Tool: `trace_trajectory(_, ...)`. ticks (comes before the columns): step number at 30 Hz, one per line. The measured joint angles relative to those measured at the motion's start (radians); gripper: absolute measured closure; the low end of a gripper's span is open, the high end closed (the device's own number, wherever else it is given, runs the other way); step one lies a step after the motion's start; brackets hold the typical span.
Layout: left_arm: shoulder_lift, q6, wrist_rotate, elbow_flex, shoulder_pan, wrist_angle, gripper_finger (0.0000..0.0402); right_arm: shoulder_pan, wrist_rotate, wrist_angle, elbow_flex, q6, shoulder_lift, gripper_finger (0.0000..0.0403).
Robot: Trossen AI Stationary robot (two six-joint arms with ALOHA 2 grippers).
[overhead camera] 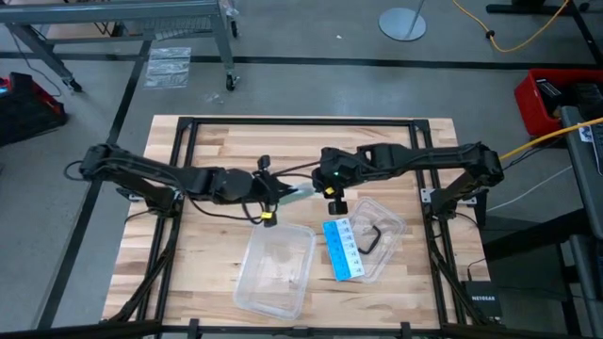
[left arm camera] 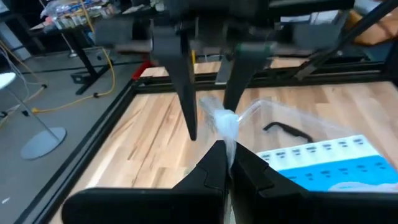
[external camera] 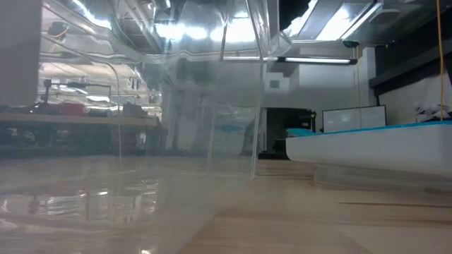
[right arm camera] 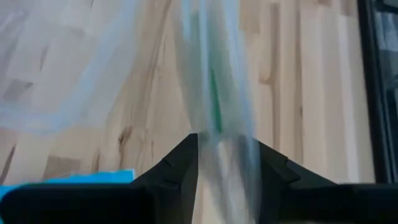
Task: Roll bandage
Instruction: Close the transparent zip bag
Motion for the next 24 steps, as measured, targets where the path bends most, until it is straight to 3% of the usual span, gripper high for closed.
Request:
trace_trajectory(11, -0.064, -0.055, -0.001, 0.0, -0.015, -0.153, 0.0401, 0.0, -0.025, 0.056, -0.08, 0.0, 0.0, 0.0288)
trace_trajectory(20, -0.075, -0.148, -0.001, 0.0, -0.012, -0.338, 0.0401, 0.0, 0.001, 0.269, -0.081, -0.012, 0.0, 0.0288)
trace_trajectory(24, -0.074, -0.173, 0.031, 0.0, -0.012, -0.342, 0.0401, 0.0, -0.063, 0.344, -0.081, -0.037, 0.006, 0.0288)
